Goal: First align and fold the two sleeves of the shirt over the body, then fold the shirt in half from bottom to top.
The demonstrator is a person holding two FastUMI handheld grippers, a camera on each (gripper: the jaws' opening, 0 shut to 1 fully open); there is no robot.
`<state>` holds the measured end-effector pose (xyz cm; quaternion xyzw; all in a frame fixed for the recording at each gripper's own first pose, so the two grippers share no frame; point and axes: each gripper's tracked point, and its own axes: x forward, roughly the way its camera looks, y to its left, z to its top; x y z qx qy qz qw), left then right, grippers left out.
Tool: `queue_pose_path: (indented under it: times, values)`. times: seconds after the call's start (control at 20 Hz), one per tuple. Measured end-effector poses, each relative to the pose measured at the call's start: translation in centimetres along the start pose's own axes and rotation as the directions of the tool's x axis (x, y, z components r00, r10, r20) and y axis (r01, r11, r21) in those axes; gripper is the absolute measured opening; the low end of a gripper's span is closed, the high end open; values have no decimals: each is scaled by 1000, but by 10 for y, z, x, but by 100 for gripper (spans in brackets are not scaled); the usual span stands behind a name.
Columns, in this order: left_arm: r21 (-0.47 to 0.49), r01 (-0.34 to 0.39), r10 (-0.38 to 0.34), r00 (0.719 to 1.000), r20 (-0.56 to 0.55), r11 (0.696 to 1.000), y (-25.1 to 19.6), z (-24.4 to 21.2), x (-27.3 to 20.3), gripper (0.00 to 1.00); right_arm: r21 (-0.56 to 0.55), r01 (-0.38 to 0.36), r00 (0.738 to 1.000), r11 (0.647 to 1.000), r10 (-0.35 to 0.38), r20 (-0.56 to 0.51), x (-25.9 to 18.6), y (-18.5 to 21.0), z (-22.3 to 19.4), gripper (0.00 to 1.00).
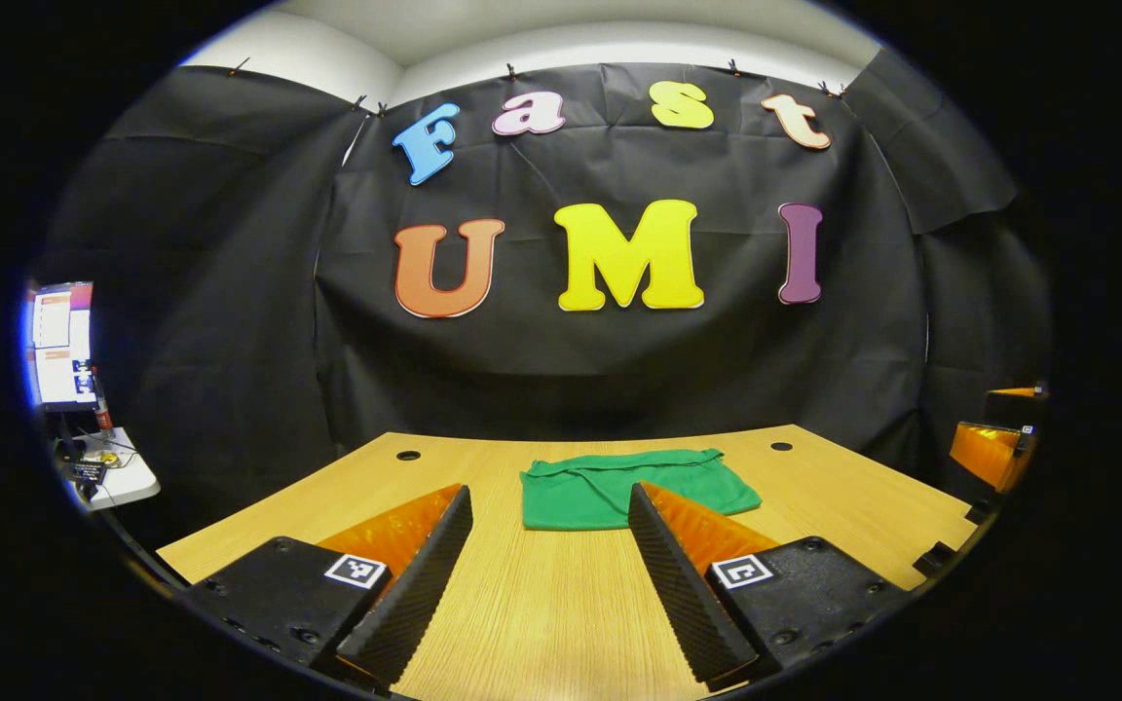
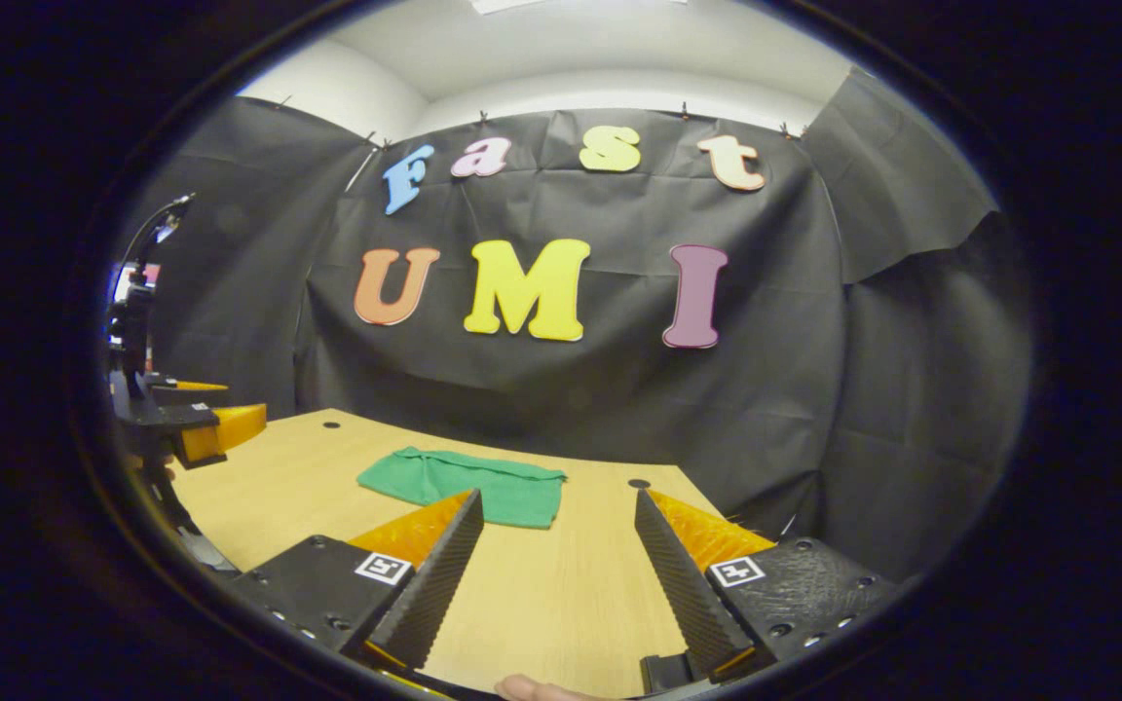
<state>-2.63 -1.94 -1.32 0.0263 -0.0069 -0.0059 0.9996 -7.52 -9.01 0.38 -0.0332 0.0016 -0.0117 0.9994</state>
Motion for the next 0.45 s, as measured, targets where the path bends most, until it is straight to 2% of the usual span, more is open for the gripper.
queue_pose_path:
  times: [0.45]
  values:
    - [8, 22, -22, 999, -24, 1000, -9, -7, 0, 100, 10, -34, 999, 999, 34, -19, 7, 9, -12, 95]
